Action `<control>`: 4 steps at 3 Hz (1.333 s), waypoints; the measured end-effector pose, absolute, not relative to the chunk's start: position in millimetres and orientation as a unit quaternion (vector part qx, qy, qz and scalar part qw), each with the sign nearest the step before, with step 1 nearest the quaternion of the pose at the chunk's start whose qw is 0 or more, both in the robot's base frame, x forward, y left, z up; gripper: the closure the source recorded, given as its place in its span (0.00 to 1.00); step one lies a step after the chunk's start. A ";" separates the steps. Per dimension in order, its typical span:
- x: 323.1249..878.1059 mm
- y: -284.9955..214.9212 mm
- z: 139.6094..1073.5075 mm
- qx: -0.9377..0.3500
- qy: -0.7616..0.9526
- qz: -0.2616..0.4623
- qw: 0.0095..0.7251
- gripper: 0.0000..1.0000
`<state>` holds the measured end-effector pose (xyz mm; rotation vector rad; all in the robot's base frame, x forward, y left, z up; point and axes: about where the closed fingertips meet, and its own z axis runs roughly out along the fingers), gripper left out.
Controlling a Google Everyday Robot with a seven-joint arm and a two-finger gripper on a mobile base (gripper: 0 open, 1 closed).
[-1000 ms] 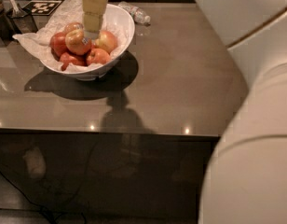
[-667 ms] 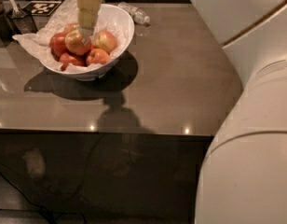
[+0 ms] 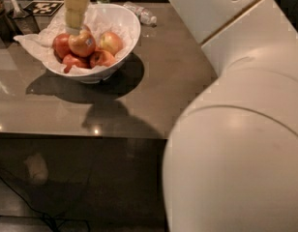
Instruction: Pick apple from white bowl
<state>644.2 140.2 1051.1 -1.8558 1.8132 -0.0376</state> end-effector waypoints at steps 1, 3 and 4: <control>684.8 171.2 1019.7 -0.689 0.677 0.008 0.258 0.00; 696.0 182.0 1008.4 -0.685 0.676 0.012 0.273 0.00; 698.3 182.8 988.8 -0.680 0.682 0.024 0.268 0.00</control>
Offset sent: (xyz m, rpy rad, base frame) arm 0.0593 0.0331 -0.0448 -0.0272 0.1114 0.0039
